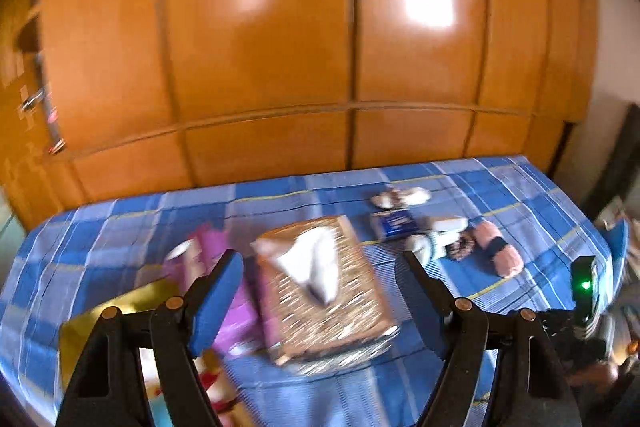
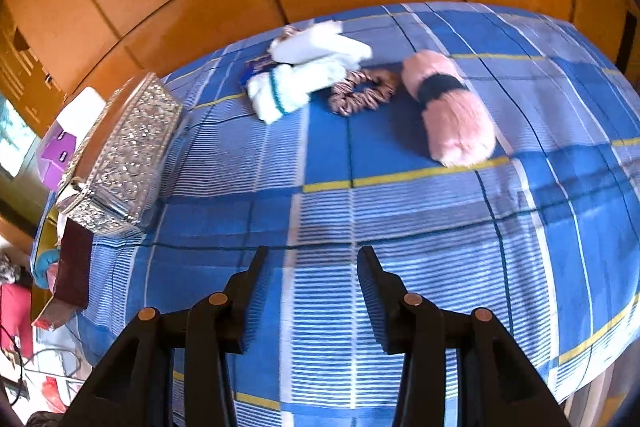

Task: Organize soft objects
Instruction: 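Move both grippers back over the bed toward the remaining items, then grasp the white sponge pad with the left gripper and lift it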

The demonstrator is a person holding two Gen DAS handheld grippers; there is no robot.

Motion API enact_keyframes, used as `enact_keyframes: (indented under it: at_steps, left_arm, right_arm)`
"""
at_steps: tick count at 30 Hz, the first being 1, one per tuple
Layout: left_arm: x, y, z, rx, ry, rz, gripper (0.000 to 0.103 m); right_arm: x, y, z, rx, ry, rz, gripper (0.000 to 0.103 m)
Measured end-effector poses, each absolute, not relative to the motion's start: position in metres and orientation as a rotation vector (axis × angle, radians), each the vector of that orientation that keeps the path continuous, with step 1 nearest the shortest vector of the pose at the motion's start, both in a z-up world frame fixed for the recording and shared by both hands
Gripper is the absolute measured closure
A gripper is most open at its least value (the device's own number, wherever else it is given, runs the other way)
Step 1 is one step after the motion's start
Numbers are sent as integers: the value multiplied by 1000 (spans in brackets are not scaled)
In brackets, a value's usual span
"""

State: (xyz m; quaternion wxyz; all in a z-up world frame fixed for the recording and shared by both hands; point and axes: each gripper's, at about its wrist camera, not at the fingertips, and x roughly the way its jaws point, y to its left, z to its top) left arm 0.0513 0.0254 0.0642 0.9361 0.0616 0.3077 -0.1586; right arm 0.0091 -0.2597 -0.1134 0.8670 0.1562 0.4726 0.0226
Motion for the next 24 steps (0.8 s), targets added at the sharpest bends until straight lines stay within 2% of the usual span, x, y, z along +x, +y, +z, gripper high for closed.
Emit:
enact_keyframes:
  at_steps: [7, 13, 21, 24]
  left_arm:
    - [112, -74, 56, 417, 705, -413, 24]
    - [179, -119, 31, 540, 845, -403, 23]
    - [247, -161, 0, 436, 1007, -438, 23]
    - [265, -186, -9, 445, 990, -444, 24]
  right_arm:
    - [10, -263, -120, 360, 996, 68, 59]
    - [9, -267, -123, 389, 1000, 70, 59]
    - [8, -270, -128, 445, 1012, 84, 59]
    - [8, -271, -128, 469, 1008, 96, 59]
